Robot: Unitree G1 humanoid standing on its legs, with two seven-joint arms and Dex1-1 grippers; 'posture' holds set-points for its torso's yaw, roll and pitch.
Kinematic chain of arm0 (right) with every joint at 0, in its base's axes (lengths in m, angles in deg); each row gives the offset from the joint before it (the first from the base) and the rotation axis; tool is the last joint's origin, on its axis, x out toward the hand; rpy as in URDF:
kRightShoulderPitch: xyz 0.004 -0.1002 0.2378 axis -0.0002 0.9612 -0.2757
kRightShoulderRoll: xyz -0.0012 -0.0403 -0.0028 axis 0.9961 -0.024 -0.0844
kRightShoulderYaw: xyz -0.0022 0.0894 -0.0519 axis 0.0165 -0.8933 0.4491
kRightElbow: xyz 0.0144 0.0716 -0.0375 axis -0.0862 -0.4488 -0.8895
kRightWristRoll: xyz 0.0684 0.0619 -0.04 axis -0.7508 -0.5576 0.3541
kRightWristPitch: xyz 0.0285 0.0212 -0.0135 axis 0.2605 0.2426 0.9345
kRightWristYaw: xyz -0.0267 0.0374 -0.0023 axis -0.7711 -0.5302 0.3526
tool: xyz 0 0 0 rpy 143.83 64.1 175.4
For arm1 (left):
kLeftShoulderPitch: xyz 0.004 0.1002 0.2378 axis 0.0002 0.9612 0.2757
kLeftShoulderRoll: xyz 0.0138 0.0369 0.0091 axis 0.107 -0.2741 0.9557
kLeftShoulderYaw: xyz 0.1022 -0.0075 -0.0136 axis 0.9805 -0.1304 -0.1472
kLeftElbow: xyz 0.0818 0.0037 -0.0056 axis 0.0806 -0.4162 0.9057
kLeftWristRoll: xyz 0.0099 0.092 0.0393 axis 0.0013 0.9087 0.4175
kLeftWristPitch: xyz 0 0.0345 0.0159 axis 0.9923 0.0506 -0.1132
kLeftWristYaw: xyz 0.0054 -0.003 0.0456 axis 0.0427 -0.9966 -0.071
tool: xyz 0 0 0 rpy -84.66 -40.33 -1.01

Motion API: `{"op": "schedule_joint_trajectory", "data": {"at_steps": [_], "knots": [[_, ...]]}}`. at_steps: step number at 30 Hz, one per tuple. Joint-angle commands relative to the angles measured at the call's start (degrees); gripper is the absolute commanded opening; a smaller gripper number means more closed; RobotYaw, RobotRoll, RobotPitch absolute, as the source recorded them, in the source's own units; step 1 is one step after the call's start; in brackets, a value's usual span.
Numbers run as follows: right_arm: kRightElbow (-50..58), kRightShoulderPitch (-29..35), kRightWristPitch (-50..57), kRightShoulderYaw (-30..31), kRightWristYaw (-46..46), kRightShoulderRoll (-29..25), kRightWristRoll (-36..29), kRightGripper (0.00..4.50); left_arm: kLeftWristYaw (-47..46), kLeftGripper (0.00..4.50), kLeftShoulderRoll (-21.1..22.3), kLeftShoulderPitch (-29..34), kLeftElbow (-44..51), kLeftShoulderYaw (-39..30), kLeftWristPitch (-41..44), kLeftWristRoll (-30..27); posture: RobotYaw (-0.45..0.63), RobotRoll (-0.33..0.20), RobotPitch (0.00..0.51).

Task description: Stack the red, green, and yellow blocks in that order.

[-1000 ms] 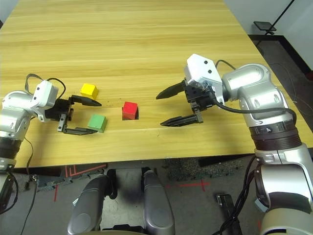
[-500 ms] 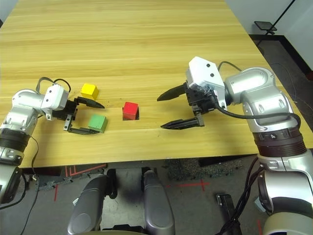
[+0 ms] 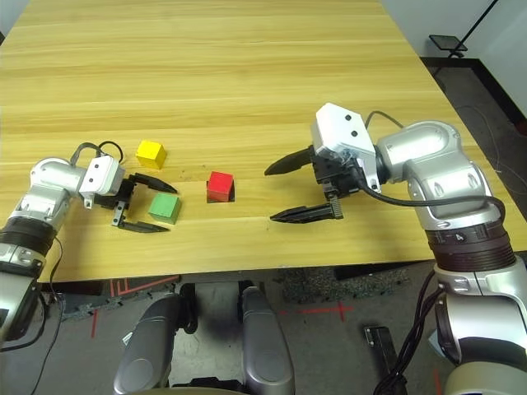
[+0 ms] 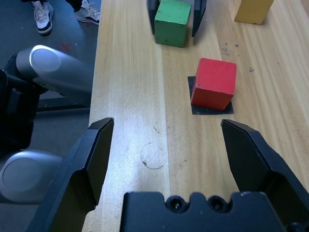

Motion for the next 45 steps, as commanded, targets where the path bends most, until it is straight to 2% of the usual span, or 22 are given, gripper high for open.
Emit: {"op": "schedule_joint_trajectory", "data": {"at_steps": [1, 6, 10, 17, 21, 26, 32, 45], "knots": [[0.7, 0.5, -0.6, -1.1, -0.1, -0.8, -0.5, 4.50, 0.5, 2.09, 0.1, 0.2, -1.1, 1.1, 0.1, 0.3, 0.27, 0.063, 0.283], [0.2, 0.4, -1.5, -0.5, -0.1, -0.5, 0.1, 4.50, 0.5, 2.09, 0.5, 0.3, -0.9, 1.1, 0.4, 0.3, 0.28, 0.062, 0.275], [0.1, 0.5, -1.9, -0.1, 0.1, 0.1, 0.2, 4.50, -2.1, 2.09, 1.5, -0.3, 3.2, -1.3, 6.7, 0.2, 0.28, 0.071, 0.262], [-1.8, 0.2, -3.5, 0.5, -0.3, 0.6, 0.8, 4.50, -6.1, 2.09, 4.0, 0.9, 20.4, -3.1, 22.9, -2.4, 0.31, 0.090, 0.253], [-3.6, 0.0, -4.4, 0.4, -0.5, 0.4, 1.5, 4.50, -9.6, 2.09, 3.4, 0.6, 29.7, -3.1, 31.5, -3.9, 0.31, 0.097, 0.253], [-7.9, -0.3, -6.4, -0.6, -0.9, -1.4, 2.9, 4.50, -13.2, 2.09, 1.2, -0.2, 35.0, -2.1, 36.5, -4.2, 0.31, 0.100, 0.253], [-13.7, -0.8, -9.1, -1.1, -0.7, -2.4, 4.6, 4.50, -16.1, 2.09, -2.5, -2.2, 33.5, 0.1, 36.3, -2.5, 0.30, 0.104, 0.256], [-11.2, 0.1, -7.7, -1.3, -0.3, -1.4, 3.8, 4.50, -15.3, 2.09, -6.5, -6.3, 22.7, 3.9, 29.5, 2.7, 0.29, 0.110, 0.267]]}}
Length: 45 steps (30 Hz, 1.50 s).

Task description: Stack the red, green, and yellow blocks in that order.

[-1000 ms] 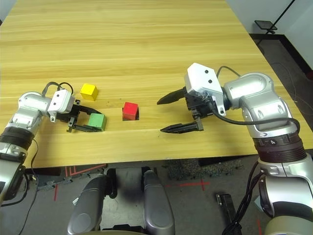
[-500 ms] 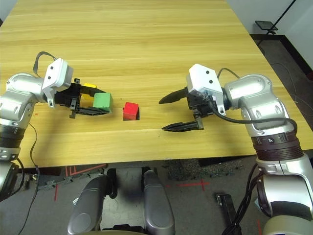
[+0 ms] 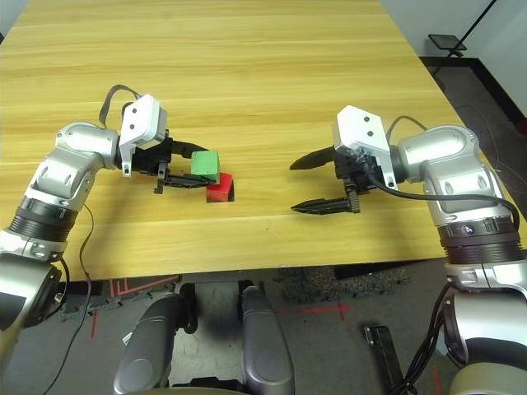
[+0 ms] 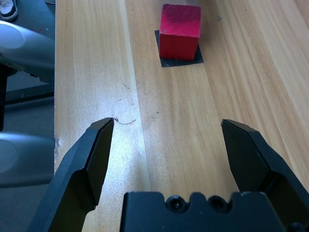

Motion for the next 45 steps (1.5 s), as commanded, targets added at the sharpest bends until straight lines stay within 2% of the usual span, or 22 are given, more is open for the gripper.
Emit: {"op": "schedule_joint_trajectory", "data": {"at_steps": [1, 10, 27, 44, 45], "knots": [[1.7, 1.0, 0.7, -1.1, 0.0, 0.0, -0.9, 4.50, 1.3, 2.09, -0.4, -0.5, -0.9, 1.6, -1.3, 0.9, 0.29, 0.111, 0.269], [3.0, 1.9, 1.4, -1.5, 0.3, 0.4, -1.0, 4.50, 2.2, 2.09, -1.6, 0.2, -0.4, 2.8, -1.1, 1.1, 0.28, 0.110, 0.268], [5.3, 2.7, 2.8, -1.3, 0.0, 1.4, -1.5, 4.50, 1.2, 2.09, -4.0, -1.7, -8.6, 2.6, -5.2, 3.4, 0.28, 0.101, 0.268], [7.2, 3.8, 3.5, -1.0, 0.2, 1.4, -2.4, 4.50, 2.8, 2.09, -3.3, -1.8, -11.7, 3.8, -6.6, 4.9, 0.27, 0.103, 0.262], [7.3, 3.9, 3.7, -1.0, 0.2, 1.3, -2.5, 4.50, 3.0, 2.83, -3.2, -1.7, -11.6, 3.9, -5.9, 4.9, 0.27, 0.103, 0.262]]}}
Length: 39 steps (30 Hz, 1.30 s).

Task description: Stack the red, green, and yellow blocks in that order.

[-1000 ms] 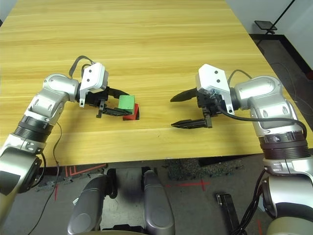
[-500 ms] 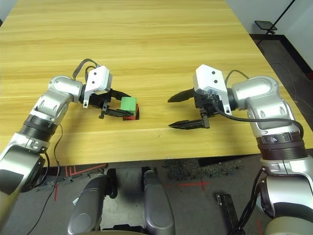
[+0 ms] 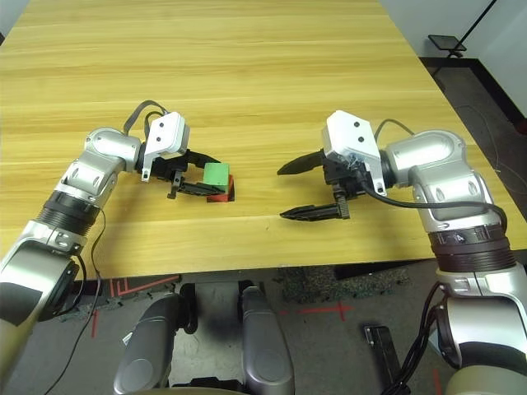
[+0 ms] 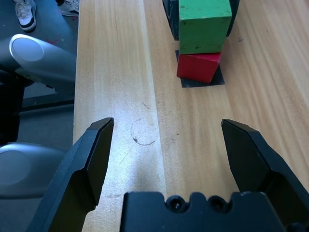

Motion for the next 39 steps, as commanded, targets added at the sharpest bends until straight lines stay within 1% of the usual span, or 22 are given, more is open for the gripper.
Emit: {"op": "schedule_joint_trajectory", "data": {"at_steps": [1, 2, 5, 6, 14, 19, 24, 26, 29, 39], "knots": [[1.3, 0.9, 0.8, -0.1, -0.2, -0.3, -0.6, 4.50, 1.4, 3.09, 0.7, 0.4, -0.8, 2.0, 1.7, 2.1, 0.27, 0.103, 0.262], [1.5, 1.0, 0.9, -0.2, -0.2, -0.3, -0.7, 4.50, 1.7, 3.37, 0.8, 0.4, -0.6, 2.2, 2.3, 2.1, 0.26, 0.105, 0.263], [1.8, 1.3, 1.1, -0.3, -0.1, -0.4, -0.8, 4.50, 2.6, 4.40, 1.2, 0.4, -0.1, 2.5, 4.2, 2.4, 0.26, 0.106, 0.262], [2.0, 1.4, 1.3, -0.3, -0.1, -0.4, -0.8, 4.50, 3.0, 4.48, 1.4, 0.4, 0.1, 2.5, 4.9, 2.4, 0.26, 0.108, 0.262], [2.6, 1.9, 1.8, -0.4, -0.1, -0.3, -1.1, 4.50, 2.9, 4.48, 2.2, 0.2, -0.1, 2.2, 6.7, 3.0, 0.27, 0.112, 0.260], [2.9, 1.6, 2.1, -0.1, -0.6, -0.1, -1.2, 4.50, -0.8, 4.48, 1.1, -2.1, -3.4, -0.1, 6.0, 2.5, 0.28, 0.111, 0.259], [2.8, 1.3, 2.0, 0.3, -1.3, 0.3, -1.3, 4.50, -2.7, 4.48, 0.5, -2.9, -4.6, -1.2, 5.7, 2.4, 0.29, 0.112, 0.258], [2.7, 1.1, 1.9, 0.4, -1.4, 0.5, -1.2, 4.50, -2.5, 4.48, 0.5, -3.0, -4.5, -1.4, 5.6, 2.3, 0.29, 0.112, 0.258], [2.2, 0.6, 1.7, 0.6, -1.4, 1.1, -0.8, 4.50, 0.7, 4.48, 2.0, -2.1, -2.5, -0.5, 6.3, 2.1, 0.29, 0.113, 0.257], [-0.6, -1.5, 0.3, 1.5, -1.5, 2.3, 0.5, 4.50, 4.1, 4.48, 3.7, -0.7, -0.7, -0.3, 8.2, 1.6, 0.31, 0.110, 0.260]]}}
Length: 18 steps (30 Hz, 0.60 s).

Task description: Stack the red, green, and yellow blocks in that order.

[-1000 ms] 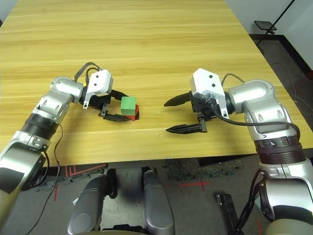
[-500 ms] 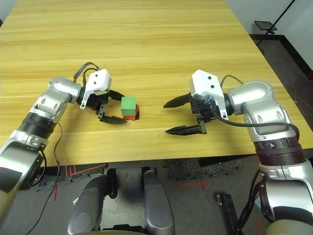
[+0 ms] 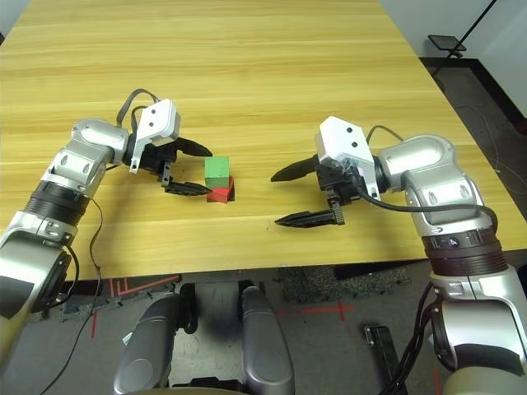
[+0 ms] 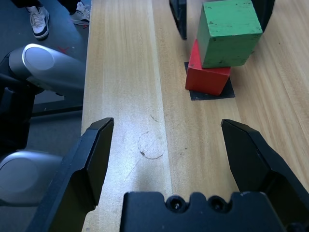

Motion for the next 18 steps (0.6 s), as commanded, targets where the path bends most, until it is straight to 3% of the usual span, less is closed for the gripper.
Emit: {"op": "schedule_joint_trajectory", "data": {"at_steps": [1, 12, 18], "knots": [[-0.8, -0.7, -0.9, 0.9, -0.6, 0.1, 0.6, 4.50, 3.0, 4.48, 1.3, 1.3, 2.2, 0.8, 1.4, -0.5, 0.31, 0.109, 0.260], [-2.0, -2.1, -1.8, 0.8, -2.1, -1.0, 1.0, 4.50, 3.7, 4.48, 5.7, -2.8, -4.2, -2.6, -1.6, 0.0, 0.31, 0.094, 0.240], [-2.2, -1.8, -2.3, 0.6, -2.4, -1.6, 0.9, 4.50, 1.1, 4.48, 8.3, -11.0, -16.8, -5.2, -7.6, 1.5, 0.30, 0.091, 0.226]]}}
